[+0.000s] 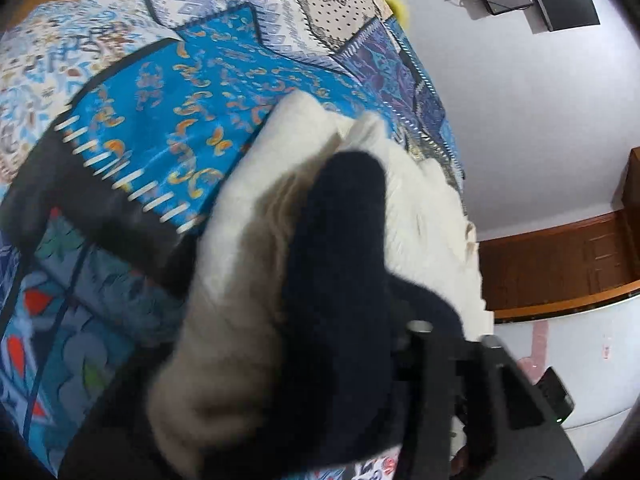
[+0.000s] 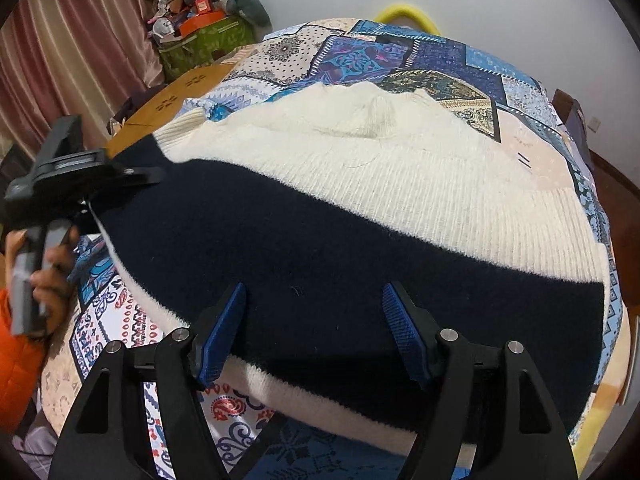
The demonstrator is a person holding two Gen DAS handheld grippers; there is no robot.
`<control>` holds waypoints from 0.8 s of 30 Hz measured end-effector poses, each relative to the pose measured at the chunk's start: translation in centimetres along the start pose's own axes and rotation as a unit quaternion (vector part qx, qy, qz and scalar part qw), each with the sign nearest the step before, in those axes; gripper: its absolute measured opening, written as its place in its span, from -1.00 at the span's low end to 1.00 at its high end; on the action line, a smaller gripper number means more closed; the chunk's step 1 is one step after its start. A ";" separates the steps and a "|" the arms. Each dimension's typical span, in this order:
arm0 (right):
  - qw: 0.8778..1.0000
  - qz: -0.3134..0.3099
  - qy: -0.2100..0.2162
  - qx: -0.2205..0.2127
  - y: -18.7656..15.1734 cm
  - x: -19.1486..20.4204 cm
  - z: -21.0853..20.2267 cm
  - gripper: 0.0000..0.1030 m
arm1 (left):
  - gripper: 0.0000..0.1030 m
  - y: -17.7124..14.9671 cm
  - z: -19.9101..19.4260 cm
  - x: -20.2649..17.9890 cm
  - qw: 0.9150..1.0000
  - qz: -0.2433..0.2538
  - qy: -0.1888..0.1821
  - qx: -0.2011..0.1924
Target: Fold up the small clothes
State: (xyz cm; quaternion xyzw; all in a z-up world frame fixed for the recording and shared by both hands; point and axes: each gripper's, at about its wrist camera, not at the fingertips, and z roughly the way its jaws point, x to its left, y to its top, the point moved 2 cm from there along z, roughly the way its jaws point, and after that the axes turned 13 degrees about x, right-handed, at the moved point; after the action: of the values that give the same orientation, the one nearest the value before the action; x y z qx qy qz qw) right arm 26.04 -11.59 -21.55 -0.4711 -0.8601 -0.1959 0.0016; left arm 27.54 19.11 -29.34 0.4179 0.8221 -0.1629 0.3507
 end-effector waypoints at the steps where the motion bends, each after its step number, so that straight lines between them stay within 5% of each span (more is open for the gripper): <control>1: 1.000 0.001 0.001 0.000 0.0 0.0 0.0 0.30 | -0.42 0.1 -0.2 -0.1 1.000 0.002 0.003 -0.005; 8: 1.000 0.013 0.008 -0.012 -0.1 -0.5 -1.8 0.30 | -0.53 -0.5 -5.1 -3.3 0.990 0.073 0.091 -0.082; 14: 0.999 0.033 -0.005 -0.039 -1.1 -2.5 -4.4 0.30 | -0.53 -1.0 -11.8 -5.4 0.956 0.107 0.214 -0.172; 18: 0.998 0.055 -0.010 -0.043 -1.7 -4.0 -4.6 0.30 | -0.53 -1.0 -13.3 -6.5 0.933 0.133 0.270 -0.199; 24: 0.998 0.061 0.010 -0.006 -1.8 -4.3 -1.3 0.30 | -0.54 -1.3 -11.4 -11.0 0.926 0.177 0.269 -0.196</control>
State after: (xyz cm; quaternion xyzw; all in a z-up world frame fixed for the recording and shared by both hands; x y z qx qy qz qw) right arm 26.72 -16.38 -21.72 -0.5206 -0.8286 -0.2050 0.0190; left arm 25.93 18.42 -13.57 0.5074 0.8140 0.1842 0.2146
